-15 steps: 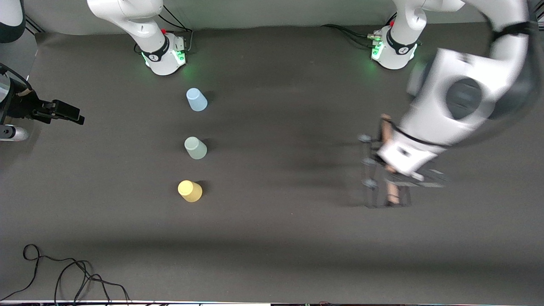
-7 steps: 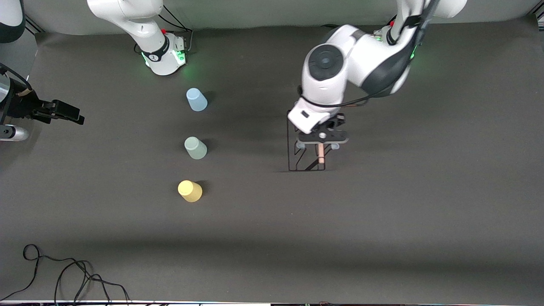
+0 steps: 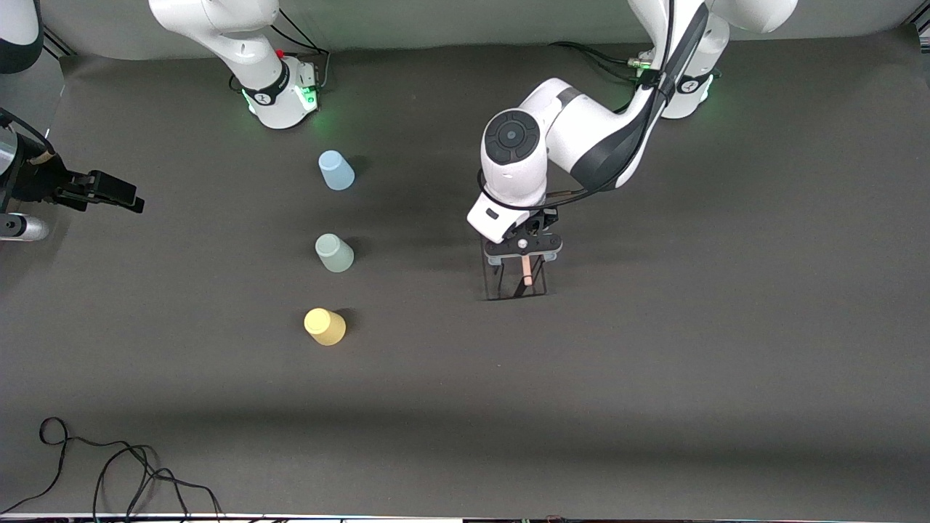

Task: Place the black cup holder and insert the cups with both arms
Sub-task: 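Carry the holder with the left gripper to the table middle, then release the holder and withdraw the left gripper while the right gripper reaches, then grasp the pale green cup with the right gripper, then carry the green cup with the right gripper over the holder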

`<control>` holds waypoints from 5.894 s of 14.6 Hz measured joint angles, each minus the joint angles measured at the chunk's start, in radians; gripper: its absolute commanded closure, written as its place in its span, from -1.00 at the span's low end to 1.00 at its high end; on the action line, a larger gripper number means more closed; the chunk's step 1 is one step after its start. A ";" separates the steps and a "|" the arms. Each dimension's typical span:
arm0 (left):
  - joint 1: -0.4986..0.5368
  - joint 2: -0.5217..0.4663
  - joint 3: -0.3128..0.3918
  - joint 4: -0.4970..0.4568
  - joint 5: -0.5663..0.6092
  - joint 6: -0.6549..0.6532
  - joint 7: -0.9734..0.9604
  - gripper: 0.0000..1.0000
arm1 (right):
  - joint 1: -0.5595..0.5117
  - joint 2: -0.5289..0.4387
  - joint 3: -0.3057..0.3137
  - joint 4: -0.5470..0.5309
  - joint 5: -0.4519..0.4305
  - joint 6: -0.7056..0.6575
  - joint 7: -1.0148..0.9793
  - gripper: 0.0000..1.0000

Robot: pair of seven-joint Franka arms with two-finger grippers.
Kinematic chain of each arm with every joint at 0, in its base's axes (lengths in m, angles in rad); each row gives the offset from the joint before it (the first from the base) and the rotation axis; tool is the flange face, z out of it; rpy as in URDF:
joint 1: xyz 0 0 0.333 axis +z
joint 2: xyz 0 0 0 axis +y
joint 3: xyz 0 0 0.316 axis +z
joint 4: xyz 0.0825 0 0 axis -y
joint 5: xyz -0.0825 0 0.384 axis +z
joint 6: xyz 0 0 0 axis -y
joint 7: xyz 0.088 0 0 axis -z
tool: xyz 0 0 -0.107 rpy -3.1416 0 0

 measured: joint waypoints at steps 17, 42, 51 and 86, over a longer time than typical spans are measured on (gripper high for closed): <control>-0.097 0.079 0.000 0.008 0.047 0.151 -0.111 1.00 | 0.000 0.000 -0.005 0.000 0.000 0.000 0.000 -0.99; 0.599 -0.231 0.039 0.138 0.042 -0.312 0.792 -0.90 | 0.290 0.011 0.007 -0.555 0.030 0.675 0.264 -0.99; 0.733 -0.329 0.038 0.019 0.034 -0.270 0.961 -0.94 | 0.319 0.113 0.006 -0.756 0.031 1.001 0.297 -0.99; 0.733 -0.320 0.017 0.005 -0.028 -0.216 0.936 -0.99 | 0.404 0.078 0.007 -0.617 0.130 0.695 0.348 1.00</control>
